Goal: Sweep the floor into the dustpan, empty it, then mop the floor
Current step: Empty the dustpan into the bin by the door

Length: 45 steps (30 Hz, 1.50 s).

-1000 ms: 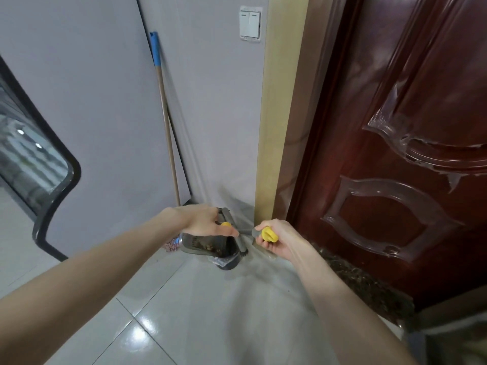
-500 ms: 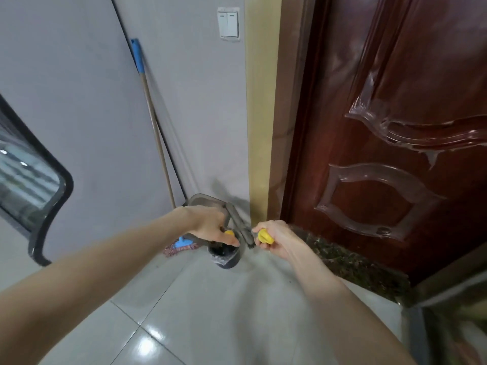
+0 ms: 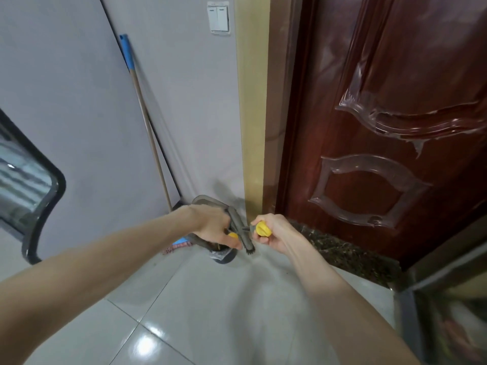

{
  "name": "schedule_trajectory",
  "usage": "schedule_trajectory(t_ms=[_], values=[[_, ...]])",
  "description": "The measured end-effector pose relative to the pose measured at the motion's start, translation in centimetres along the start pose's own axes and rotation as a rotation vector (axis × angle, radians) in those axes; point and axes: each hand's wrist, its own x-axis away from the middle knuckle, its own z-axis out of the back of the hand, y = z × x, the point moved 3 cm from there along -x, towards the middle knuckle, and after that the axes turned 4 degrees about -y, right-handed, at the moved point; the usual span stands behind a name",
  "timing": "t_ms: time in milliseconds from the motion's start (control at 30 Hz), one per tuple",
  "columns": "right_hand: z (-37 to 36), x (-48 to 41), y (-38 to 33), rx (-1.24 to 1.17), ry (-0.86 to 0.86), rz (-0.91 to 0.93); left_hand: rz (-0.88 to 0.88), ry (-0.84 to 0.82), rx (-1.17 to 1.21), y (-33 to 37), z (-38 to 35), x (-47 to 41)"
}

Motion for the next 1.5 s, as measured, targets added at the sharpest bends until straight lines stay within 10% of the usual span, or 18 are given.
schedule_trajectory(t_ms=[1500], values=[[0.5, 1.7, 0.0, -0.013, -0.015, -0.001, 0.029, 0.063, -0.029, -1.1, -1.3, 1.2]])
